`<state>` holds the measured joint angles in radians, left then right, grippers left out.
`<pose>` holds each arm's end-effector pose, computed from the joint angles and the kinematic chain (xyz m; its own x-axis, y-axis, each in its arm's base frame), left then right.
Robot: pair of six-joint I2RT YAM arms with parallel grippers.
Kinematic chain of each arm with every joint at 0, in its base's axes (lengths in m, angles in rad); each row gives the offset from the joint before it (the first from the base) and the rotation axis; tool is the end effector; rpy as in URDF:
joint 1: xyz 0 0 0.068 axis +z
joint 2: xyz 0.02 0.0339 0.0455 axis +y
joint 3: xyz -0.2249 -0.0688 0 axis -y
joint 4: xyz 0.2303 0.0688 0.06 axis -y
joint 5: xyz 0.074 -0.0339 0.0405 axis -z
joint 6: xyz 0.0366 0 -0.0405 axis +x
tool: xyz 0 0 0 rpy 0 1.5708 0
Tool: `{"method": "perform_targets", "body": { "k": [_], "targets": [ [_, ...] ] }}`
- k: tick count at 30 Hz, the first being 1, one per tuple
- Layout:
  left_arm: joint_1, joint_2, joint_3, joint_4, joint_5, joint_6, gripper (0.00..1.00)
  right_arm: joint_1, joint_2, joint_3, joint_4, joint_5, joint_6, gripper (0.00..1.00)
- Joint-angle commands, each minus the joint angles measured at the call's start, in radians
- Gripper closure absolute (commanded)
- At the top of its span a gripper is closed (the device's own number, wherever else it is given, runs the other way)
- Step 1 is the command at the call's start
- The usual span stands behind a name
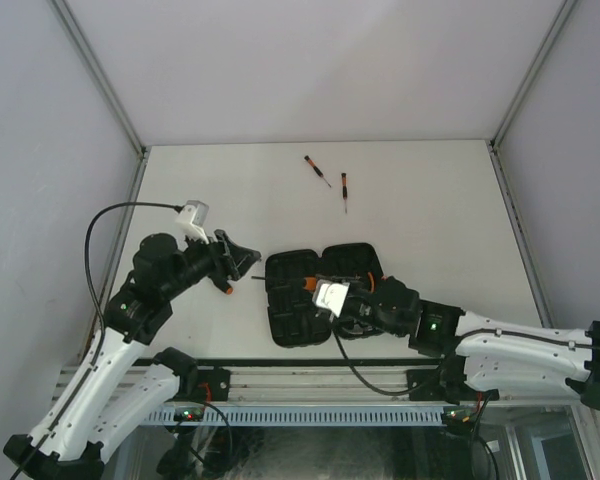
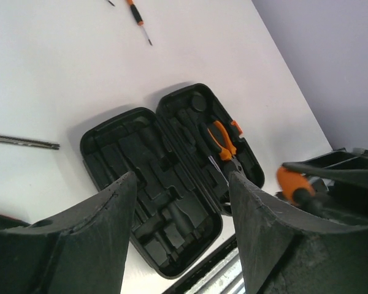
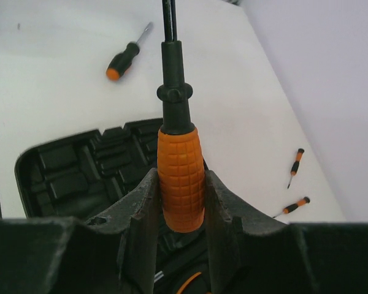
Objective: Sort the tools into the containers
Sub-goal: Pick up the screwdriver from the center of the board.
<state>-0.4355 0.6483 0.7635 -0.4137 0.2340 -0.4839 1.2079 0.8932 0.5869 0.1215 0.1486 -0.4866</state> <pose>0.1482 -0.0783 0.3031 -0.5204 -0.2570 -0.8143 0.4171 0.7557 -0.5050 0.0849 0.2084 0.2562 0.3505 -0.3796 -0.8562 -0.8021 0.3503 -0.4837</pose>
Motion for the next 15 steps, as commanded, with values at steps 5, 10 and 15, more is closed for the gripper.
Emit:
{"method": "perform_targets", "body": {
  "k": [5, 10, 15],
  "targets": [
    [-0.123, 0.042, 0.075, 0.04, 0.095, 0.058, 0.33, 0.073, 0.091, 0.02, 0.009, 0.061, -0.312, 0.99],
    [-0.214, 0.097, 0.094, 0.028, 0.119, 0.089, 0.34, 0.078, 0.092, 0.021, 0.001, 0.095, -0.446, 0.99],
    [-0.292, 0.153, 0.115, -0.013, 0.149, 0.136, 0.36, 0.078, 0.08, 0.02, -0.014, 0.108, -0.5, 0.97]
  ]
}}
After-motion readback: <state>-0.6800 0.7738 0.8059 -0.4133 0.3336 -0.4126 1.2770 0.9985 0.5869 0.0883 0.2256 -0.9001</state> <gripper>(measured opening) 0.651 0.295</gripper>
